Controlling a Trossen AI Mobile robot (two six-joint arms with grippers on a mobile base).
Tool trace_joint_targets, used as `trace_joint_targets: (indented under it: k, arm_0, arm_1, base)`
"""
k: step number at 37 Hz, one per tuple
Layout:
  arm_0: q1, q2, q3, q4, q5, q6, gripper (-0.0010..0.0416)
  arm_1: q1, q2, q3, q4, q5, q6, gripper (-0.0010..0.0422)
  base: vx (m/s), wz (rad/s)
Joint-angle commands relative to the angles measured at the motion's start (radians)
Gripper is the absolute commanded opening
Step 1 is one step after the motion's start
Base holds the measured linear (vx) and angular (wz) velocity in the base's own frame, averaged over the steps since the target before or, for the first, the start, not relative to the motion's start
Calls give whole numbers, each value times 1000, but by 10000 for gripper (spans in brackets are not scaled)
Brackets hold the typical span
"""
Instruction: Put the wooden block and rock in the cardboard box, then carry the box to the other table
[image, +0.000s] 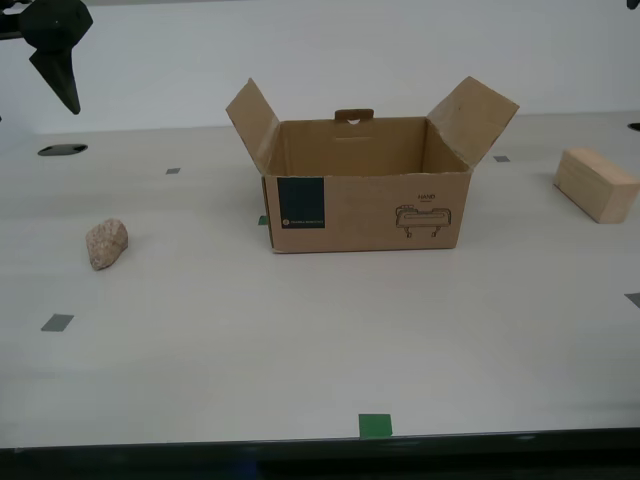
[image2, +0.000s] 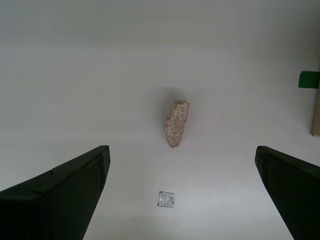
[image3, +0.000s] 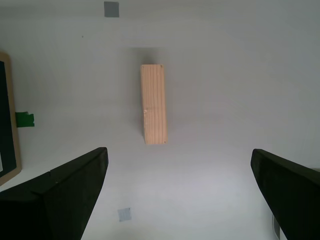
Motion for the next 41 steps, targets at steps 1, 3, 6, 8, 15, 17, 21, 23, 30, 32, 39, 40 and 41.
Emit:
trace_joint_targets:
  k: [1,3,6,8,15,17,21,23,30,32,39,40,41]
  arm_0:
    - [-3,32,1,9,-6,-14,399]
    - [-5,51,1,21,-7,-16,398]
    - [-13,84,1,46,-8,-24,398]
    - [-22,105,1,56,-8,-35,399]
    - [-56,187,1,74,-81,-44,398]
    - [-64,210,1,85,-111,-47,399]
    - [-66,244,1,120,-112,-67,399]
    - [-66,257,1,134,-117,-68,398]
    - [-65,294,2,143,-227,-72,399]
    - [-66,305,2,148,-225,-72,399]
    - [-66,325,0,160,-214,-75,398]
    - [-66,325,0,163,-213,-75,399]
    - [-66,325,0,168,-212,-77,399]
  arm_1:
    - [-1,0,0,-19,-2,-1,398]
    - [-1,0,0,-29,-2,-4,398]
    - [-1,0,0,-37,-2,-8,398]
    - [-1,0,0,-41,-2,-8,398]
    - [-1,0,0,-59,-2,-19,398]
    - [-1,0,0,-59,-2,-23,398]
    - [-1,0,0,-58,-2,-26,398]
    - [-1,0,0,-58,-2,-27,398]
    - [-1,0,-8,-58,-2,-40,398]
    - [-1,0,-16,-57,-2,-47,398]
    - [-1,0,-53,-59,-2,-54,398]
    - [-1,0,-58,-60,-2,-56,398]
    - [-1,0,-64,-58,-2,-58,398]
  base:
    - [0,0]
    - [0,0]
    - [0,0]
    - [0,0]
    - [0,0]
    - [0,0]
    - [0,0]
    - [0,0]
    - [0,0]
    - [0,0]
    - [0,0]
    - [0,0]
    - [0,0]
